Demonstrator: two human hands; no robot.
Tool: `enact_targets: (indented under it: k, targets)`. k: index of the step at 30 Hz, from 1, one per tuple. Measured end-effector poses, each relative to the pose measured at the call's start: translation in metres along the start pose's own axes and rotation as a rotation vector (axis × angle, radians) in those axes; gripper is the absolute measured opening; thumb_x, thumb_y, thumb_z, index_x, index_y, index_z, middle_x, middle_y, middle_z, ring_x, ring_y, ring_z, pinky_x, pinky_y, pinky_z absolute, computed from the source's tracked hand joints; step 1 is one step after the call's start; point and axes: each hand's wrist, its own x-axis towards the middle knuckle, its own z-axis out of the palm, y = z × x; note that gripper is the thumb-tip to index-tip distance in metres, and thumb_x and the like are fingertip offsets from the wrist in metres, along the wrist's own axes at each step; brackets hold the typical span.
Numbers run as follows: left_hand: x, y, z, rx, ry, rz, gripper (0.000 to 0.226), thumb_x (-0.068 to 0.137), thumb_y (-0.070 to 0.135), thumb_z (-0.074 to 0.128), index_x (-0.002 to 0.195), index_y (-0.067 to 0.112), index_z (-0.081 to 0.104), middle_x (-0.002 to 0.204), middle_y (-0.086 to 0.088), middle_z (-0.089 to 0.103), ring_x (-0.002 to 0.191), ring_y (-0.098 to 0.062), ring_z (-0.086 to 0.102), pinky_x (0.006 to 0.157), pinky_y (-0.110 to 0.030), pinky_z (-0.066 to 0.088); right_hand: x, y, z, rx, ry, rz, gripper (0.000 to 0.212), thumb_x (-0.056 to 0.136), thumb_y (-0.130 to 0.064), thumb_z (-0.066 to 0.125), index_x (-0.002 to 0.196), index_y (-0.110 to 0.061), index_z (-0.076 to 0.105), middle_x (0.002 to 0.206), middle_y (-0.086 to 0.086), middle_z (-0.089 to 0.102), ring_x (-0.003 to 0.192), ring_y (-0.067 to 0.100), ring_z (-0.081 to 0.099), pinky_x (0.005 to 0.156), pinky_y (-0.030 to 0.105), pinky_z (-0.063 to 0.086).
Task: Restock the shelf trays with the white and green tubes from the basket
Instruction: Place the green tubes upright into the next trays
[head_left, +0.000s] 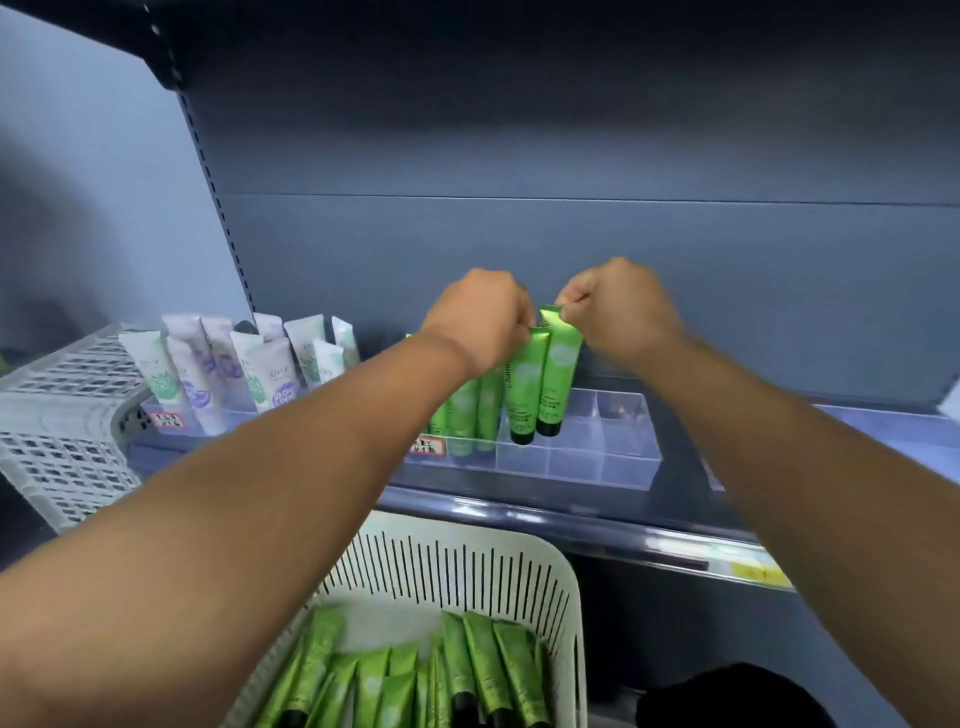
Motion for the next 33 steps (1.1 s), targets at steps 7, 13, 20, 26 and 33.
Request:
enact_targets:
  k: [7, 13, 20, 26, 33]
  targets:
    - [0.057, 0.0, 0.017, 0.016, -0.004, -0.055, 0.022, 0.088, 0.015, 0.059, 0.104, 0.023, 0.072, 0.11, -0.009, 0.069, 0.103, -0.031, 0.063, 0.089, -0.035, 0.052, 0.05, 0.03, 0.023, -0.002, 0.052, 0.02, 0.018, 0.085, -0.009, 0.054, 0.089, -0.013, 0.072, 0.092, 0.011, 0.072, 0.09, 0.032, 0.064, 0.074, 0.029, 0.046]
    - [0.082, -0.01, 0.048, 0.083, -0.095, -0.077, 0.024, 0.088, 0.017, 0.056, 0.107, 0.021, 0.07, 0.114, -0.01, 0.067, 0.106, -0.035, 0.061, 0.09, -0.036, 0.051, 0.068, 0.047, 0.057, 0.032, -0.023, 0.03, 0.017, 0.086, -0.01, 0.055, 0.087, -0.014, 0.071, 0.092, 0.01, 0.072, 0.09, 0.03, 0.064, 0.076, 0.029, 0.048]
    - [0.09, -0.023, 0.073, 0.118, -0.163, -0.126, 0.028, 0.09, 0.015, 0.053, 0.113, 0.02, 0.068, 0.119, -0.011, 0.063, 0.11, -0.034, 0.059, 0.09, -0.036, 0.049, 0.073, 0.06, 0.091, 0.011, -0.201, 0.052, 0.021, 0.088, -0.01, 0.054, 0.089, -0.019, 0.072, 0.096, 0.007, 0.072, 0.093, 0.028, 0.065, 0.071, 0.022, 0.039]
    - [0.088, -0.026, 0.079, 0.118, -0.173, -0.146, 0.029, 0.091, 0.014, 0.052, 0.116, 0.019, 0.066, 0.123, -0.014, 0.057, 0.114, -0.033, 0.055, 0.094, -0.036, 0.045, 0.072, 0.058, 0.095, -0.023, -0.223, 0.04, 0.021, 0.087, -0.009, 0.053, 0.09, -0.018, 0.072, 0.098, 0.008, 0.072, 0.095, 0.031, 0.065, 0.074, 0.026, 0.044]
    - [0.069, -0.03, 0.063, 0.158, -0.103, 0.005, 0.033, 0.091, 0.021, 0.055, 0.123, 0.021, 0.058, 0.125, -0.006, 0.057, 0.125, -0.026, 0.041, 0.097, -0.036, 0.042, 0.047, 0.035, 0.076, -0.116, -0.25, -0.024, 0.029, 0.096, -0.024, 0.048, 0.123, -0.014, 0.053, 0.132, 0.005, 0.053, 0.123, 0.028, 0.047, 0.091, 0.034, 0.041]
